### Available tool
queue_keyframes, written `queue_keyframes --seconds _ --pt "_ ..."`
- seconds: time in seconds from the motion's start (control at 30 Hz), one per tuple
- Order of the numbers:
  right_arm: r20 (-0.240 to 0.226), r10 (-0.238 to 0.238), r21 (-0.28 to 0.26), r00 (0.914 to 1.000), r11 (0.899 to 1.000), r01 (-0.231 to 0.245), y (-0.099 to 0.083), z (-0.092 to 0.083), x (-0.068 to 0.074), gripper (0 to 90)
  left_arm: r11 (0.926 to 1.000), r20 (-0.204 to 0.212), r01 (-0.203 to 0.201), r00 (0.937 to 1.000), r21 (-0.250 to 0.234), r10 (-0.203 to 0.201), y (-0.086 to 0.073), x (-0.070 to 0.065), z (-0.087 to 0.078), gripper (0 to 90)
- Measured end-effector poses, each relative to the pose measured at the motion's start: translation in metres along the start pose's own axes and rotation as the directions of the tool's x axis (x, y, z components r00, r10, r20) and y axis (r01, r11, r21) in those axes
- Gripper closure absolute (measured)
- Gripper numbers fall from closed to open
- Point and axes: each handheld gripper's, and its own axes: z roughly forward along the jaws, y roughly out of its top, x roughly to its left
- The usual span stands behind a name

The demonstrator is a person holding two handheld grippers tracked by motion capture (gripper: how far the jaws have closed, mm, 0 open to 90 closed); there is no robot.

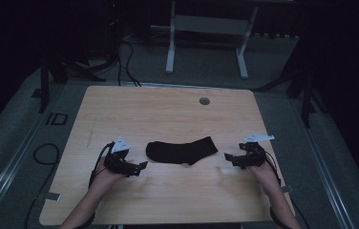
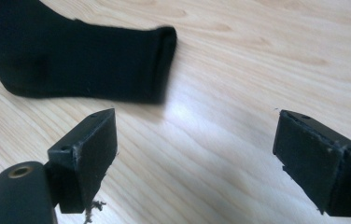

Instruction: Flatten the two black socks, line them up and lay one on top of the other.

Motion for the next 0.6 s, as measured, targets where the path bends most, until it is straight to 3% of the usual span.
queue_keyframes --seconds 0.23,0.57,0.6 --pt "0.012 0.033 0.014 0.9994 0.999 -0.033 -0.017 -0.008 -0.007 13.9 0.9993 -0.001 0.036 0.9994 0.006 -0.036 -0.016 0.009 -0.014 2.5" --pt "0.014 0.05 0.006 0.9987 0.999 -0.05 -0.034 -0.019 -0.011 14.1 0.9976 -0.035 0.07 0.997 0.001 -0.07 -0.036 0.016 -0.03 2.5" --pt "0.02 0.066 0.003 0.9976 0.998 -0.066 -0.04 -0.022 -0.012 14.1 0.996 -0.053 0.089 0.9946 -0.007 -0.089 -0.044 0.019 -0.034 2.5"
